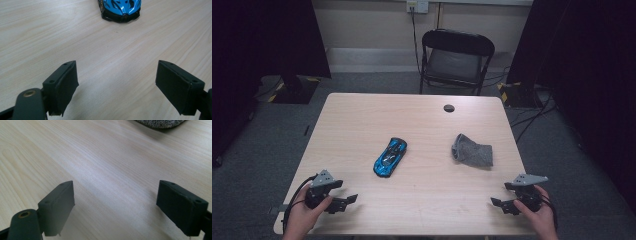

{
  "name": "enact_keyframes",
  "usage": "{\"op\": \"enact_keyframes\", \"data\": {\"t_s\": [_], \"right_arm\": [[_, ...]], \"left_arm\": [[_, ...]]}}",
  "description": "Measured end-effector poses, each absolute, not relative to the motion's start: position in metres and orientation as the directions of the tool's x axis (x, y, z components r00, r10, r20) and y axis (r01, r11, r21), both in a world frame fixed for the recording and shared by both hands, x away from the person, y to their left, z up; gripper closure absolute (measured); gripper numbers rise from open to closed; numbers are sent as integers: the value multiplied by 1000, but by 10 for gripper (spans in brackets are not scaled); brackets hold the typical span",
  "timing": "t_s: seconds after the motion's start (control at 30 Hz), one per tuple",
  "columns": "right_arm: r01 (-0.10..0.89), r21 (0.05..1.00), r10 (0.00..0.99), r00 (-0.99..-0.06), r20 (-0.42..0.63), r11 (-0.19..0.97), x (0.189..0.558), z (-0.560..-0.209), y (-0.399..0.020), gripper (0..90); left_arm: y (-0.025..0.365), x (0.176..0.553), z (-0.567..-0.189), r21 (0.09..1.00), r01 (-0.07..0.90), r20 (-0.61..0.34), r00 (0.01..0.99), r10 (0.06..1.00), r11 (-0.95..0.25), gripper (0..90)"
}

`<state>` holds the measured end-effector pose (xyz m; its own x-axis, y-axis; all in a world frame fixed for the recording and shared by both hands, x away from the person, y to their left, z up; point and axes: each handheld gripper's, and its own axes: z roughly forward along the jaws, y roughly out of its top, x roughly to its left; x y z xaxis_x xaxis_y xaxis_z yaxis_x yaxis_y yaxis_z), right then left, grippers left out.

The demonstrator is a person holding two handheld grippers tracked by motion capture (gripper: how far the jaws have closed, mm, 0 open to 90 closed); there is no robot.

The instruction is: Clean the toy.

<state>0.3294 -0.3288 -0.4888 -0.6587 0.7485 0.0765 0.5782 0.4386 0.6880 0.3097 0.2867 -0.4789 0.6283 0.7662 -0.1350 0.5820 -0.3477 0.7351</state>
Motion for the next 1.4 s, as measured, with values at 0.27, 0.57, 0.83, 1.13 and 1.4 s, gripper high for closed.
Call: {"op": "enact_keyframes", "data": {"t_s": [0.27,0.57,0.83,1.13,1.4], "right_arm": [[570,694,754,-654,59,440,327,-490,-332,142],[565,703,759,-649,55,432,326,-492,-335,142],[561,706,759,-649,52,432,326,-495,-337,142],[540,716,755,-656,27,443,325,-497,-338,142],[525,724,752,-659,13,448,324,-498,-339,141]], "left_arm": [[292,305,-481,732,579,-127,634,763,-360,176],[296,302,-482,727,575,-117,644,756,-377,174],[303,299,-484,726,581,-114,629,769,-368,175],[305,297,-485,720,576,-98,636,765,-387,175],[306,296,-487,712,574,-90,645,759,-404,174]]}}
